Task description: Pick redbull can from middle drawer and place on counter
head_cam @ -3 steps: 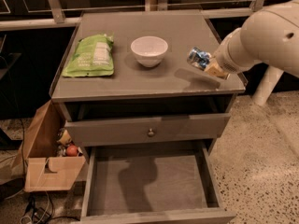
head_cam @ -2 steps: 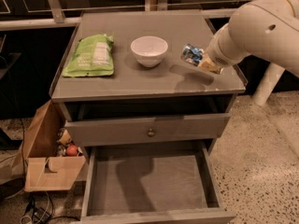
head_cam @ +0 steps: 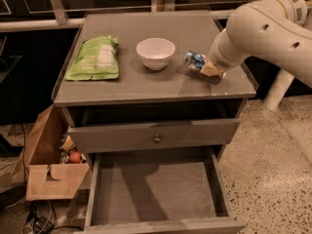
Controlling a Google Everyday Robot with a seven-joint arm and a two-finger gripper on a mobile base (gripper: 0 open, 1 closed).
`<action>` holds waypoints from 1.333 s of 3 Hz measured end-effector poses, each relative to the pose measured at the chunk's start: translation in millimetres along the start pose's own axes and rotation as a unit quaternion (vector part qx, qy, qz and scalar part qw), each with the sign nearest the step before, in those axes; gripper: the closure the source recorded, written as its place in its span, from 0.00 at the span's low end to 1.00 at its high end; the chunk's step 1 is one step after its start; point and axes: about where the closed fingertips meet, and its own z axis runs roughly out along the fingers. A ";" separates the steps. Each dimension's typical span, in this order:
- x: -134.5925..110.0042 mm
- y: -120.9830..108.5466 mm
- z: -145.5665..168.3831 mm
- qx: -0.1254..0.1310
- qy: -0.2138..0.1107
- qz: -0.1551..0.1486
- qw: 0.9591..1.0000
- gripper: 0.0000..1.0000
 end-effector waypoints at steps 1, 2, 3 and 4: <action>5.3 10.0 17.2 -0.021 0.008 0.002 1.000 1.00; 6.1 11.4 19.4 -0.024 0.010 0.002 1.000 1.00; 6.1 11.4 19.4 -0.024 0.010 0.002 1.000 0.81; 6.1 11.4 19.4 -0.024 0.010 0.002 1.000 0.58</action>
Offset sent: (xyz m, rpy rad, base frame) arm -0.0089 -0.0113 -0.0517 0.0525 0.0891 -0.0717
